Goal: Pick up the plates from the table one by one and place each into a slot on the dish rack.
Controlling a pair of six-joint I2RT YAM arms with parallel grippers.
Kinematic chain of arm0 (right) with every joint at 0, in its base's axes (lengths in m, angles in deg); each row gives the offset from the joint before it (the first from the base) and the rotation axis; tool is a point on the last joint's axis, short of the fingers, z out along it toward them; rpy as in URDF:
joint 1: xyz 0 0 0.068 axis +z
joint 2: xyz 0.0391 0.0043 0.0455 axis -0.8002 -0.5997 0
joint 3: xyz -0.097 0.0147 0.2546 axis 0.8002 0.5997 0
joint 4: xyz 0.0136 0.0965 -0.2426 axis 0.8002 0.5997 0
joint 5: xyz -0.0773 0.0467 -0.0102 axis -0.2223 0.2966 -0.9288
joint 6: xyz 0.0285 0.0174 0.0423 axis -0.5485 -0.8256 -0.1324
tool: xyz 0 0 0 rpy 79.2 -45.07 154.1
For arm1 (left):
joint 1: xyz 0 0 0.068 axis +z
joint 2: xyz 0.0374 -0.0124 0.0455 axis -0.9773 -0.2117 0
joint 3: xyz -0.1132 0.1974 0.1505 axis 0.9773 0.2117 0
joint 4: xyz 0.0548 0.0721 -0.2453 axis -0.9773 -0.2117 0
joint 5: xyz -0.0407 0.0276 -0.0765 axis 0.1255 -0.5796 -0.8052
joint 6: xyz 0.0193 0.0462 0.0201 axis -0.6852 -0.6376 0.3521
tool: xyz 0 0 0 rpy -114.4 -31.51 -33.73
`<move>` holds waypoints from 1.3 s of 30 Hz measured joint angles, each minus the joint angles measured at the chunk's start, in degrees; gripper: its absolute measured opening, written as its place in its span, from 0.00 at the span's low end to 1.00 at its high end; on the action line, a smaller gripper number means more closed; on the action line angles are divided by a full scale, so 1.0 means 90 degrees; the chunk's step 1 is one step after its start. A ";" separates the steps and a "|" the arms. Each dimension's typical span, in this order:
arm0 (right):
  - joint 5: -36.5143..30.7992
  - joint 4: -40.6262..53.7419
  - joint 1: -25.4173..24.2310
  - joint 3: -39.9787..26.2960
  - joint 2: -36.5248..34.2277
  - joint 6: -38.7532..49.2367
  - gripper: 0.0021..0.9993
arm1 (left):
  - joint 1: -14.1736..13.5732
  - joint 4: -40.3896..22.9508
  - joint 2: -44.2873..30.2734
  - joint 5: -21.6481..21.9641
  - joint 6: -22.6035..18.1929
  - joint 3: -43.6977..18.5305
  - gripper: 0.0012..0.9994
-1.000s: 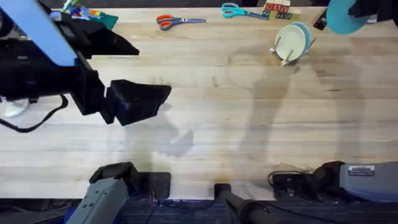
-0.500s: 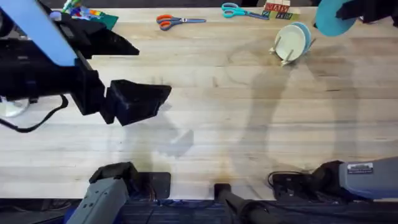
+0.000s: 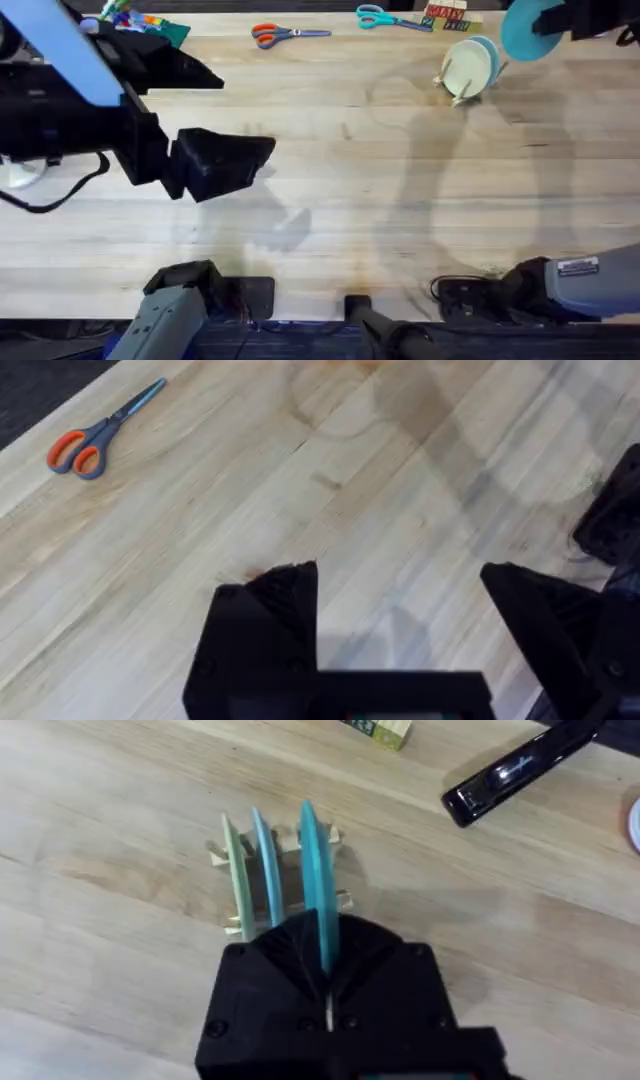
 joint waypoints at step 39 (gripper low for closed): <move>-0.0022 -0.0420 0.0329 0.0000 -0.0805 -0.0016 0.03 | -0.0002 0.0000 0.0000 0.0000 0.0002 0.0000 0.99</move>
